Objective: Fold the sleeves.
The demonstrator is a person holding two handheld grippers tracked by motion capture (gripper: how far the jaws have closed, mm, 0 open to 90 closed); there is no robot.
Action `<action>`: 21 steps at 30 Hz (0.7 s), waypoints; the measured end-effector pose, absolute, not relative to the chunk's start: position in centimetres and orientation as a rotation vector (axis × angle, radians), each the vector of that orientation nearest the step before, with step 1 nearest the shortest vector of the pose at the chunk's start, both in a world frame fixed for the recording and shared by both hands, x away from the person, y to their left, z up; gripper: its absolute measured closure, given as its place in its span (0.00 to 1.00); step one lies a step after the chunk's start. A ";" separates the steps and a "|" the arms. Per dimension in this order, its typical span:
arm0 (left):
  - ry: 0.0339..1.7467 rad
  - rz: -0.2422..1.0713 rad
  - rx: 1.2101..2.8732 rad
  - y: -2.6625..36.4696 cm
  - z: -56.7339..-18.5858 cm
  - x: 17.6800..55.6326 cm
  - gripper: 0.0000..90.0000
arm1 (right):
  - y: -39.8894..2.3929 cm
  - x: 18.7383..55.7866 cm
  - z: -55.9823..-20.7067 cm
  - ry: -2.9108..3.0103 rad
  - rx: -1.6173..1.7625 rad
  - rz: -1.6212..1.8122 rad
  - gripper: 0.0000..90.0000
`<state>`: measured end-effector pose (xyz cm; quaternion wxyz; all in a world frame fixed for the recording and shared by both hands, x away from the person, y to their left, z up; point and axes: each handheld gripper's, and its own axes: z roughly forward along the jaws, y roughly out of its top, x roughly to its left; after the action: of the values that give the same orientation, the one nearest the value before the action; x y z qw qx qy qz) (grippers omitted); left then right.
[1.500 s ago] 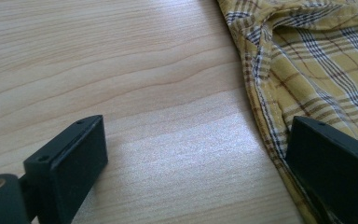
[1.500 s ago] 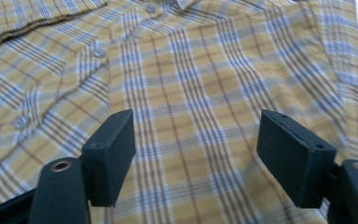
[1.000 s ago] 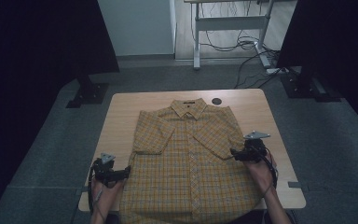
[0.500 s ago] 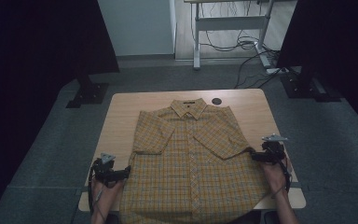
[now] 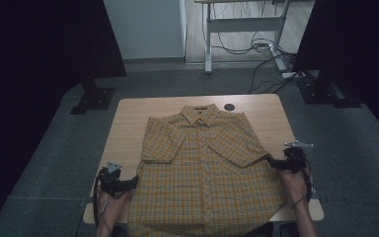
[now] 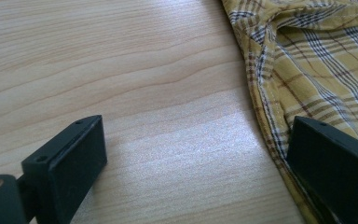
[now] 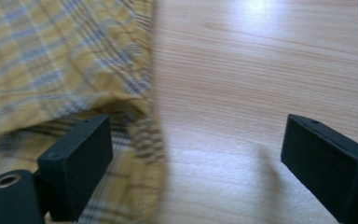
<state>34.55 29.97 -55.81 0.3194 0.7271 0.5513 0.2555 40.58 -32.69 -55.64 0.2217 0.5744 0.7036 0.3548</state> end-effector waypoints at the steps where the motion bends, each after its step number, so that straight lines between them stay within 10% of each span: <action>1: 1.449 0.671 1.912 30.0 -55.8 34.6 0.05 | -32.6 40.4 -55.4 1.947 1.586 0.985 0.07; 21: 1.434 0.662 1.917 30.3 -55.8 34.3 0.05 | -32.2 35.1 -53.0 2.021 1.456 0.998 0.05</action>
<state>34.35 30.28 -55.82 0.3228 0.7305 0.5464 0.2523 35.11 -32.25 -53.00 0.2269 0.5283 0.7336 0.3623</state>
